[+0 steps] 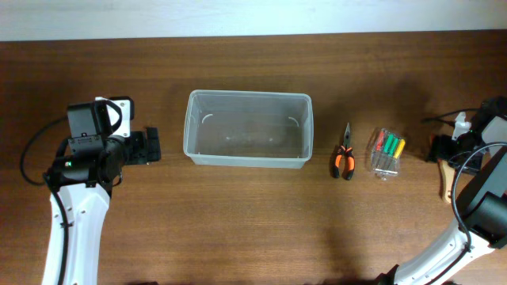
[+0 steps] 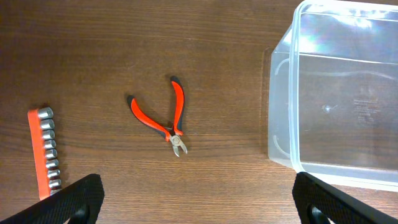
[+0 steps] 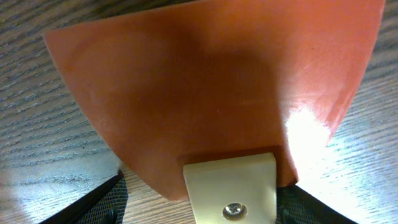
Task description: Pack container
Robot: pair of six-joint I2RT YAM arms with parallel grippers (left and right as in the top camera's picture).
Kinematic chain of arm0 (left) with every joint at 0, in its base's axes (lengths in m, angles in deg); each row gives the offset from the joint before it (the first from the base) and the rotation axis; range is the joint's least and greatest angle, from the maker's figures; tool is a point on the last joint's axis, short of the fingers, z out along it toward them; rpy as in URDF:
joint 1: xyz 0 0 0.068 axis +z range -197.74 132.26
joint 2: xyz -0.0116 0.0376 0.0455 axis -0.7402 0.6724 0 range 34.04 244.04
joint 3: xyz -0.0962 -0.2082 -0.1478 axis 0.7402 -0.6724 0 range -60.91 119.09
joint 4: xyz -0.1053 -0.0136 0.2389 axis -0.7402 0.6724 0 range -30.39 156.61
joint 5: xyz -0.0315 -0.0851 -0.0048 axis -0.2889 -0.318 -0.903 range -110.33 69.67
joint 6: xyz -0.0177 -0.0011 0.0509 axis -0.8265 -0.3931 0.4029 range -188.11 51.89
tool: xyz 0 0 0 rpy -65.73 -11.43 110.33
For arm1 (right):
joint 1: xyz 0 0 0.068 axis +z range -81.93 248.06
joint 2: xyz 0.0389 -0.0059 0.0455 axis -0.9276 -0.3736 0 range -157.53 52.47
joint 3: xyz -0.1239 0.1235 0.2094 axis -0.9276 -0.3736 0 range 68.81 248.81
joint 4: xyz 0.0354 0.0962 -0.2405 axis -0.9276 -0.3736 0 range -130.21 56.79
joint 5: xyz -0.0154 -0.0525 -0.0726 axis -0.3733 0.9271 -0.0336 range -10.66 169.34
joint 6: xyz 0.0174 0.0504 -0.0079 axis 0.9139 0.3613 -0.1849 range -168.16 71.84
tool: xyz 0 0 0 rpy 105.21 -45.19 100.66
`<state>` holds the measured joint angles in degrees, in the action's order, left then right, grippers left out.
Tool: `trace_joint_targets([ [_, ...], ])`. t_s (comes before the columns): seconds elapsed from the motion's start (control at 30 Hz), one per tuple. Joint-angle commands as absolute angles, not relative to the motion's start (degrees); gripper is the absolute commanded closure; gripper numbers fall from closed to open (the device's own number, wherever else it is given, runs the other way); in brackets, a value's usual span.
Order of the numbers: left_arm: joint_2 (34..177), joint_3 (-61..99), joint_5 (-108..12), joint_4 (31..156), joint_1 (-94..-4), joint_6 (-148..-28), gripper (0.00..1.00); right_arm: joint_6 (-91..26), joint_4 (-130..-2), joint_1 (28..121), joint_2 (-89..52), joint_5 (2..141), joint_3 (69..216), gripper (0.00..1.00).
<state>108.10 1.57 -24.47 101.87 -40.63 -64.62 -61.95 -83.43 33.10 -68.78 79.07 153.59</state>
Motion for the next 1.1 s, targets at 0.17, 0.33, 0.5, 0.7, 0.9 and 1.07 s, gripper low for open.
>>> trace_joint_targets([
  [0.17, 108.3, 2.6, -25.3, 101.7, -40.5, -63.7, 0.01, -66.0, -82.0, 33.8, -73.5, 84.6, 151.8, 0.19],
  [0.33, 108.3, 2.6, -25.3, 101.7, -40.5, -63.7, 0.01, -65.3, -82.6, 33.9, -73.5, 82.6, 151.8, 0.18],
  [0.5, 108.3, 2.6, -25.3, 101.7, -40.5, -63.7, 0.01, -65.3, -83.3, 33.9, -73.5, 81.4, 151.8, 0.18],
  [0.7, 108.3, 2.6, -25.3, 101.7, -40.5, -63.7, 0.01, -65.3, -84.9, 33.8, -73.5, 81.3, 151.8, 0.14],
  [0.9, 108.3, 2.6, -25.3, 101.7, -40.4, -63.7, 0.01, -66.0, -84.9, 33.0, -73.5, 81.3, 151.6, 0.14],
  [1.07, 108.3, 2.6, -25.3, 101.7, -40.4, -63.7, 0.01, -68.1, -83.8, 30.9, -73.5, 81.5, 151.6, 0.16],
])
